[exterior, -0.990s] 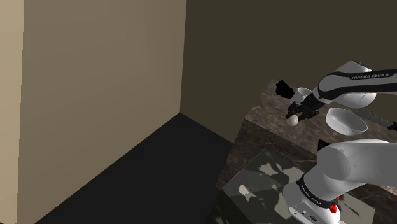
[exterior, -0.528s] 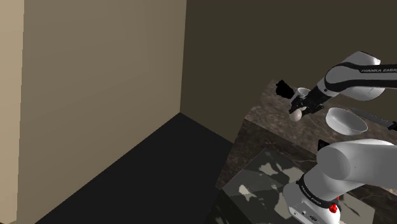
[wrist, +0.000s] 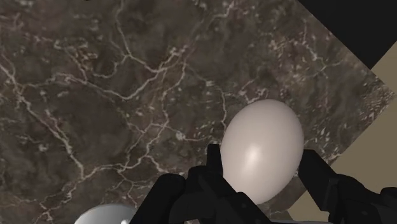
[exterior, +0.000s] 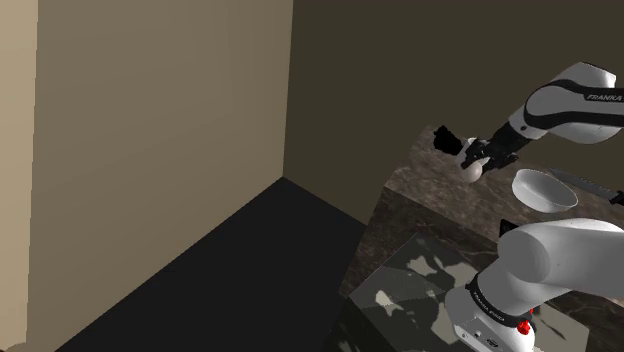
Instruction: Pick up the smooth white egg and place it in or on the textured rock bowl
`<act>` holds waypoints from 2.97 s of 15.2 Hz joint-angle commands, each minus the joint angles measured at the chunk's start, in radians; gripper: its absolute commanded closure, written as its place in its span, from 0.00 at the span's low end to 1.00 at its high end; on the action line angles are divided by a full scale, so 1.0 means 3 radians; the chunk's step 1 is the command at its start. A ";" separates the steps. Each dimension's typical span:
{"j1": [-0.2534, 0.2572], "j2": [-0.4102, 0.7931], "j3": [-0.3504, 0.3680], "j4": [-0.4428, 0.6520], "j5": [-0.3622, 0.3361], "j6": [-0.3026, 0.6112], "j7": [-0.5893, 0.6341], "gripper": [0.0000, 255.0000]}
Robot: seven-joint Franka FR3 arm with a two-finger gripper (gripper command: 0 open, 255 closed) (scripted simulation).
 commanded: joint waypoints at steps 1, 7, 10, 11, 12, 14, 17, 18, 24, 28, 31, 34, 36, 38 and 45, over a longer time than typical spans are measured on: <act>0.0007 -0.0042 0.0036 0.0078 0.0017 -0.0118 0.0025 1.00; 0.0024 -0.0116 0.0109 0.0305 0.0059 -0.0414 0.0073 1.00; 0.0036 -0.0137 0.0143 0.0426 0.0079 -0.0553 0.0095 1.00; 0.0040 -0.0142 0.0153 0.0467 0.0086 -0.0599 0.0102 1.00; 0.0044 -0.0146 0.0163 0.0509 0.0093 -0.0644 0.0109 1.00; 0.0052 -0.0151 0.0183 0.0594 0.0107 -0.0733 0.0122 1.00; 0.0142 0.0161 0.0108 0.0808 0.0138 -0.0629 0.0074 1.00; 0.0186 0.0313 0.0066 0.0910 0.0157 -0.0576 0.0046 1.00; 0.0455 0.1199 -0.0204 0.1594 0.0364 -0.0387 -0.0176 1.00; 0.0611 0.1788 -0.0396 0.2119 0.0605 -0.0376 -0.0381 1.00; 0.0687 0.2248 -0.0532 0.2557 0.0847 -0.0431 -0.0563 1.00; 0.0692 0.2732 -0.0633 0.3040 0.1134 -0.0547 -0.0754 1.00; 0.0647 0.3064 -0.0673 0.3392 0.1337 -0.0658 -0.0871 1.00; 0.0535 0.3486 -0.0690 0.3875 0.1586 -0.0832 -0.0988 1.00; 0.0526 0.3530 -0.0650 0.3619 0.1644 -0.0550 -0.1076 1.00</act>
